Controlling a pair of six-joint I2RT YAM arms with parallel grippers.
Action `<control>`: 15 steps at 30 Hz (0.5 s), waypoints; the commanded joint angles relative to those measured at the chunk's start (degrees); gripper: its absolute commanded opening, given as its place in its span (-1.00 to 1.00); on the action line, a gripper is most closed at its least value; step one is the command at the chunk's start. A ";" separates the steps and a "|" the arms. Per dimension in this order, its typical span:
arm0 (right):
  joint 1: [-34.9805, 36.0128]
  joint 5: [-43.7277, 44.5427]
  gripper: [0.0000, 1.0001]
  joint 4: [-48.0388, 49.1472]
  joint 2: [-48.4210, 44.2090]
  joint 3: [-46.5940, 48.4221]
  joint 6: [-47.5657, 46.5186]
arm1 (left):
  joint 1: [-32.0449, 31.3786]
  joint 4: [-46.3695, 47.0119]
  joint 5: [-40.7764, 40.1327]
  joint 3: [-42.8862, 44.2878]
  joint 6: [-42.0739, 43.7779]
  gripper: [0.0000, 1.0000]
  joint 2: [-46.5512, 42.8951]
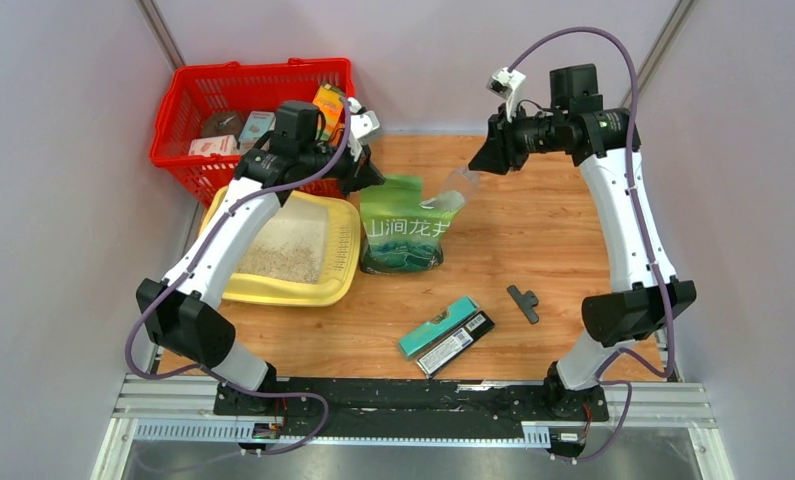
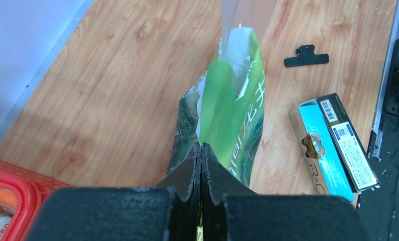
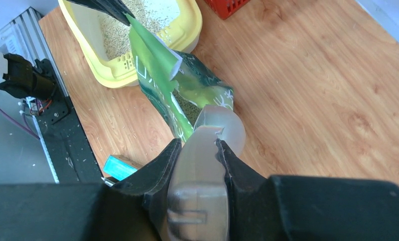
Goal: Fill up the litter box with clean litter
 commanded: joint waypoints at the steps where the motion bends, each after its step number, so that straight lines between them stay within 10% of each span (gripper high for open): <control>1: 2.09 -1.48 -1.00 -3.96 1.57 5.83 -9.36 | -0.06 5.88 0.87 -0.86 -3.15 -1.00 -3.61; 9: 6.48 -1.13 -1.00 -16.73 9.22 10.87 -18.88 | -1.20 10.00 -1.23 -4.02 -5.79 -1.00 -5.45; 15: 7.97 17.69 -1.00 18.78 -5.35 -16.54 13.44 | -2.26 13.34 -4.40 -7.80 -7.19 -1.00 -8.62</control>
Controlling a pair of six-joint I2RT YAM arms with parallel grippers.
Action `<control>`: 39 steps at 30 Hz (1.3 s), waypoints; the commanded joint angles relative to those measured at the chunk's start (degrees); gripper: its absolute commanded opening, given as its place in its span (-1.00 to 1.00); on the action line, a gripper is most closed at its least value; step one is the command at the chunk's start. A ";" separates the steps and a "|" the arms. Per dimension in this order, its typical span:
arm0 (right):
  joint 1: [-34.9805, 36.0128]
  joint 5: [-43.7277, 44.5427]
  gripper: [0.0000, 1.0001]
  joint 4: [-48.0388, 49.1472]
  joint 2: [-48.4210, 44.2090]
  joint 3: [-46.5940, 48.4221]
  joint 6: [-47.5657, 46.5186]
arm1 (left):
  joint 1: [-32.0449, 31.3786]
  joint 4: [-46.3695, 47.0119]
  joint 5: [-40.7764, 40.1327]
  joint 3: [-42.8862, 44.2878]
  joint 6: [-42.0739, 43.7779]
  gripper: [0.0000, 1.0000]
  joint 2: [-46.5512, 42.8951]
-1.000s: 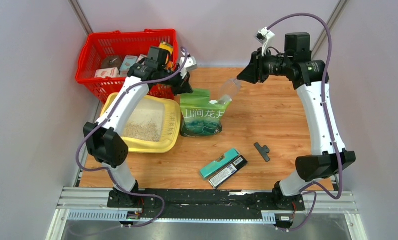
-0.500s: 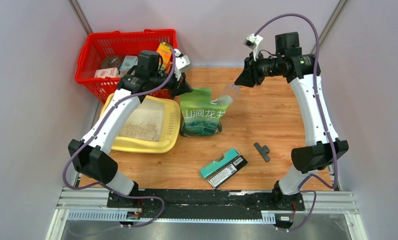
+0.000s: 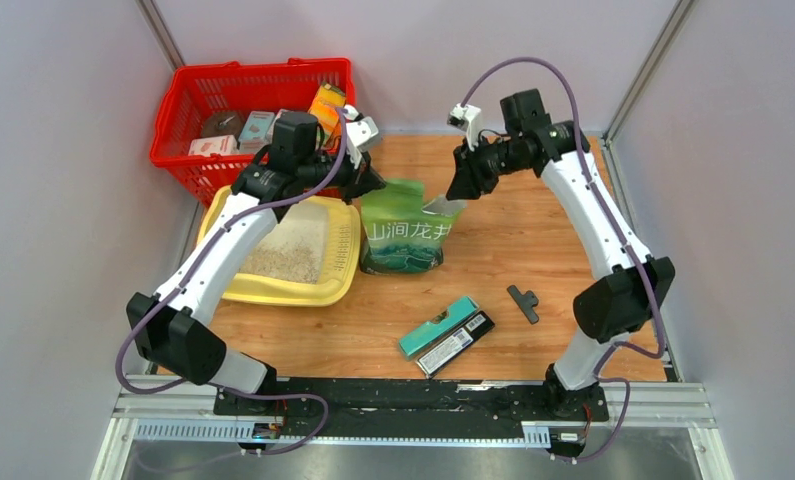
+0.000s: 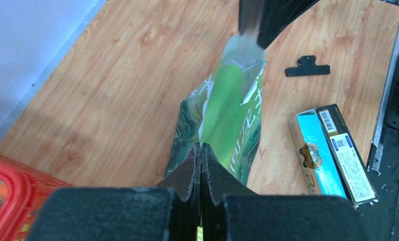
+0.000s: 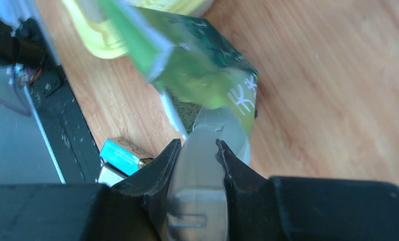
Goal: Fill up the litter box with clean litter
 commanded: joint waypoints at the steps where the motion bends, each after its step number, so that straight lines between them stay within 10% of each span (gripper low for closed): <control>1: 1.44 17.88 -1.00 24.72 -14.71 -16.27 23.87 | -0.95 6.57 -1.51 -1.59 -2.87 -1.00 -4.81; 17: 13.57 50.78 -1.00 24.67 -9.21 -25.70 36.64 | -5.61 16.85 -7.05 -6.78 -8.49 -1.00 -7.28; 39: 3.48 7.03 -1.00 37.06 -3.94 -27.29 58.52 | -5.69 12.74 -7.93 -7.32 -2.61 -1.00 -7.64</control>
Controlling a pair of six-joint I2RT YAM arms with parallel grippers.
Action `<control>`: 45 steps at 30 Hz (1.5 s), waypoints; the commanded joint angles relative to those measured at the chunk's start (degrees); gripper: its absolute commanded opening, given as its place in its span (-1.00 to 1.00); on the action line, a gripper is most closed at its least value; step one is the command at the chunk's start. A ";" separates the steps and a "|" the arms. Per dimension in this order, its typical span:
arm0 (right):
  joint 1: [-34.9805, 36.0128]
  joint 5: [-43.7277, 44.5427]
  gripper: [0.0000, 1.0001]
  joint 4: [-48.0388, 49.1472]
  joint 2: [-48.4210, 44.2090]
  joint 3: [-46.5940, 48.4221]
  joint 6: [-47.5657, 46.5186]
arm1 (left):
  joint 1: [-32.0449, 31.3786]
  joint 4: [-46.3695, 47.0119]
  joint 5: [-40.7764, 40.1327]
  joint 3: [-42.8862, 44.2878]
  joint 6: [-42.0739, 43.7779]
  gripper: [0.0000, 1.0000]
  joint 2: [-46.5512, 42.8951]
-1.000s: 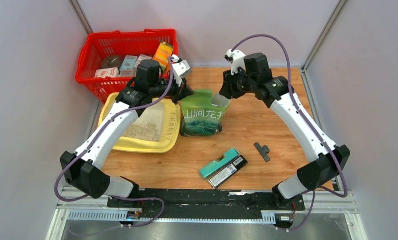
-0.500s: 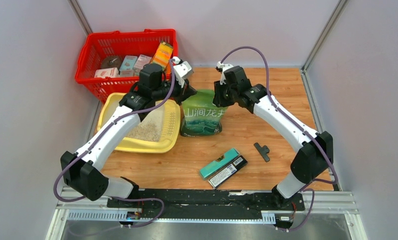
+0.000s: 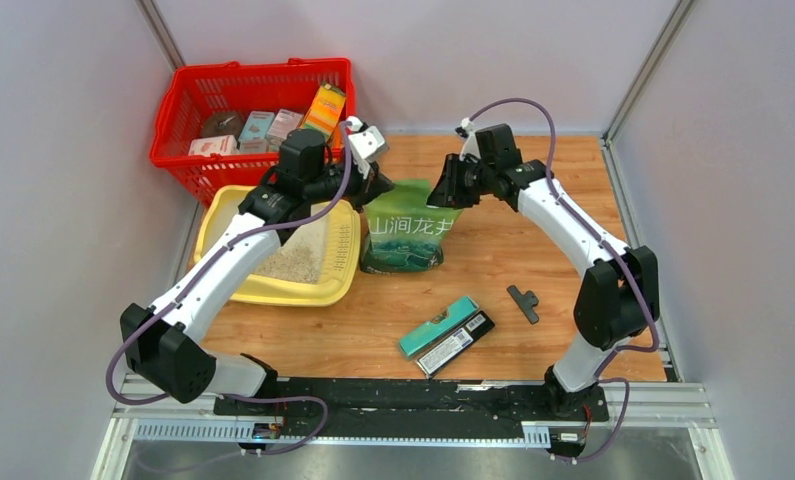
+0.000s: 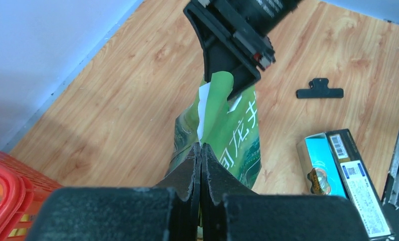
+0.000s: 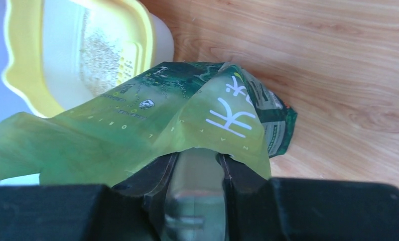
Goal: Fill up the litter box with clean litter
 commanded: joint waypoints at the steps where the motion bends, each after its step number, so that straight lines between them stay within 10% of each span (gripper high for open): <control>1: -5.39 -14.79 -1.00 2.22 0.41 1.56 10.39 | -0.51 -3.13 0.20 3.90 5.45 -1.00 -1.80; 17: -21.68 -37.65 -1.00 38.87 -0.64 -14.17 39.24 | -0.51 -19.59 -7.88 10.94 19.17 -1.00 -0.56; 45: -31.43 -40.73 -1.00 29.66 -7.59 -14.00 32.93 | -0.51 -18.45 -7.71 12.43 22.08 -1.00 2.25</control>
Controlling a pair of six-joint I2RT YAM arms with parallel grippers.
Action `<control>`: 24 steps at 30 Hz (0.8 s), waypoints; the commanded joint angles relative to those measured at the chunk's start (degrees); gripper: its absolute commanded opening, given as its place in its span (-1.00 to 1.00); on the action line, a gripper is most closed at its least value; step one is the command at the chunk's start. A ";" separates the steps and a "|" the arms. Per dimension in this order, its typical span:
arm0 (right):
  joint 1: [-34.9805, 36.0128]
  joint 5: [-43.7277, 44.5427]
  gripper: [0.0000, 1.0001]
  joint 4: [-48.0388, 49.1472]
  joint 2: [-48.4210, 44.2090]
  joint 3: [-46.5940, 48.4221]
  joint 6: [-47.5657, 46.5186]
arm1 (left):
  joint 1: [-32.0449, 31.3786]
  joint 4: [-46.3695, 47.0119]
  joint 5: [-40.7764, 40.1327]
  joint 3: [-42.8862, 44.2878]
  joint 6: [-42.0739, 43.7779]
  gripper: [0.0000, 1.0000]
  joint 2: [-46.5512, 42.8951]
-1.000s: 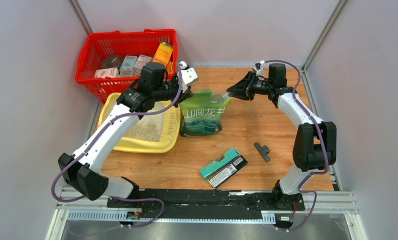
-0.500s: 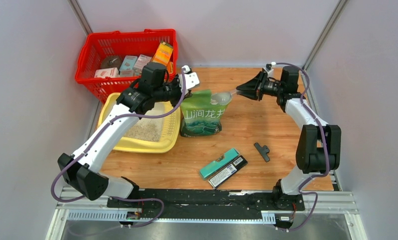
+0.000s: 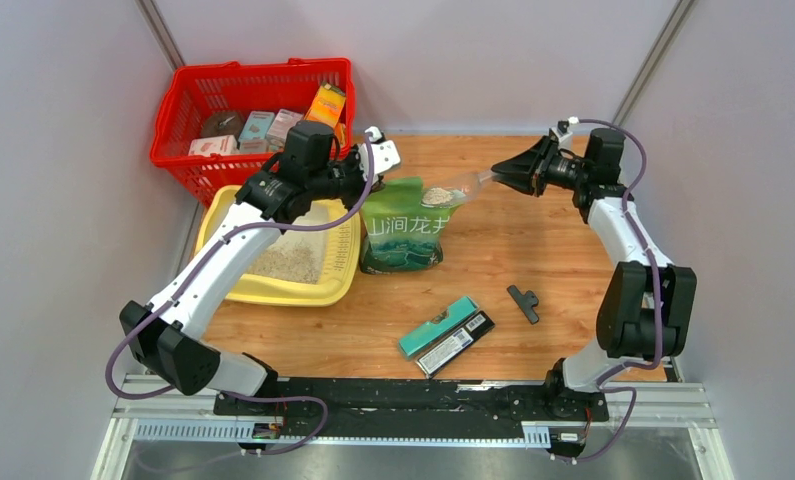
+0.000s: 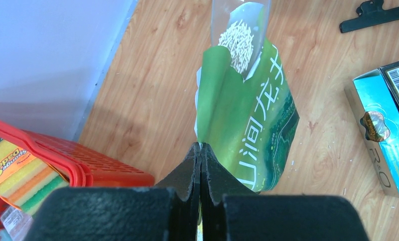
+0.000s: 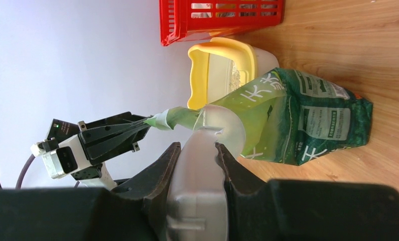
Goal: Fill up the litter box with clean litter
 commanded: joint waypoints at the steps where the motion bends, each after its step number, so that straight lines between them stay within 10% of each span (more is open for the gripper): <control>1: -1.45 1.19 -1.00 -3.63 -1.79 2.42 -4.74 | 0.80 -0.02 -1.35 2.25 0.73 -1.00 -0.33; 24: -2.33 -6.81 -1.00 21.94 3.04 -0.57 14.86 | 0.80 -0.64 -4.25 3.48 1.43 -1.00 1.69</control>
